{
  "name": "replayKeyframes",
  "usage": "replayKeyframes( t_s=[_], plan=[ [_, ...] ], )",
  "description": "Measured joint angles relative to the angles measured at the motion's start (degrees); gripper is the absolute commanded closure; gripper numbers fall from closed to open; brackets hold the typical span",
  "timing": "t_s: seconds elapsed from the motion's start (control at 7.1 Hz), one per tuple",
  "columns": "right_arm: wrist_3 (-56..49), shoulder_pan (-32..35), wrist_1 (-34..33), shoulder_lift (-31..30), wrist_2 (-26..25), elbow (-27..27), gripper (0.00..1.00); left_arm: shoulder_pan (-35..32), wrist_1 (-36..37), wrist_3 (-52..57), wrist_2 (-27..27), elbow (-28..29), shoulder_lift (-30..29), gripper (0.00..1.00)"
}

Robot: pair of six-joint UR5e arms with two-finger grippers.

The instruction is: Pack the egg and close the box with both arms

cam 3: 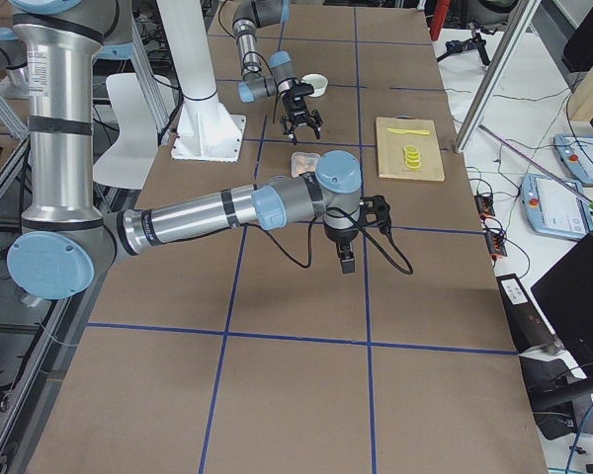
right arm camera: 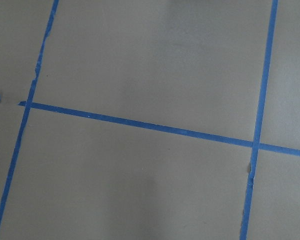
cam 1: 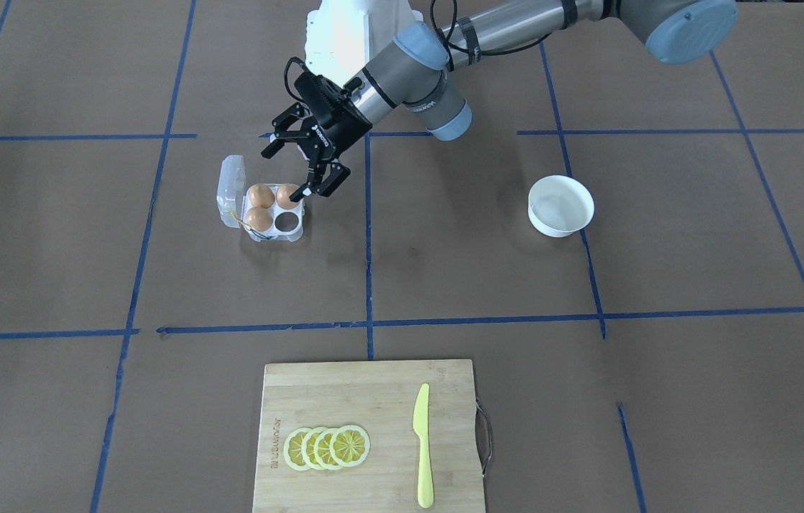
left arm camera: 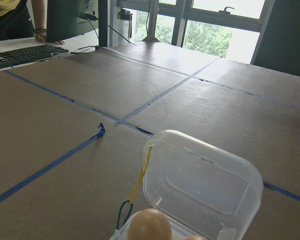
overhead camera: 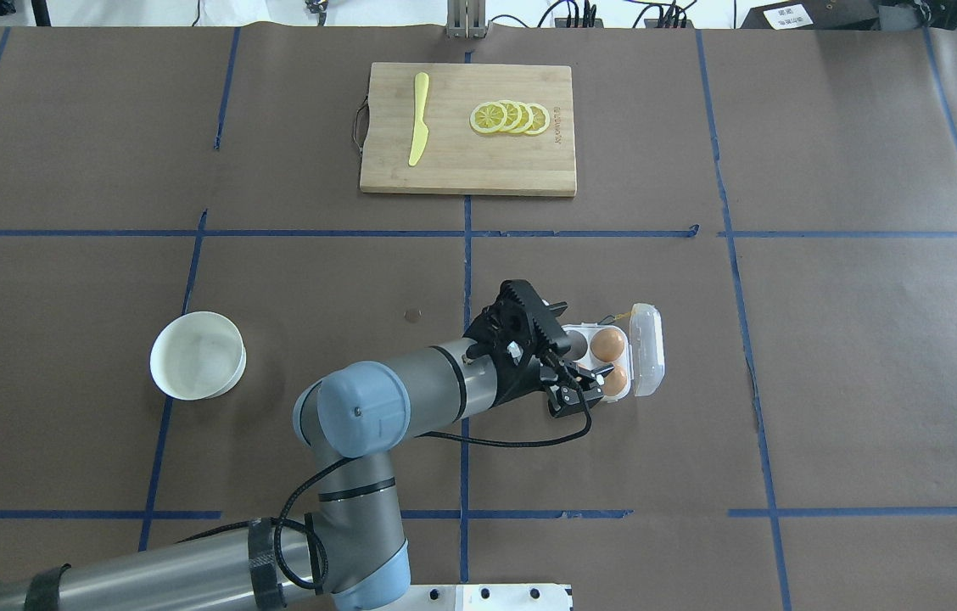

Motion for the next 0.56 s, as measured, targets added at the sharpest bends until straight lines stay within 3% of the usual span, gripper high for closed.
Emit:
replayKeyframes(
  t_s=[0.28,0.56],
  plan=[
    [0.01,0.00,-0.02,0.00,0.01,-0.01,0.00,-5.18,19.85,-0.34,-6.98,-10.48,1.31,0.00],
    [0.07,0.00,-0.02,-0.09,0.01,-0.06,0.00,-14.30,40.22,-0.13,-16.19,-21.40,7.43,0.00]
  ],
)
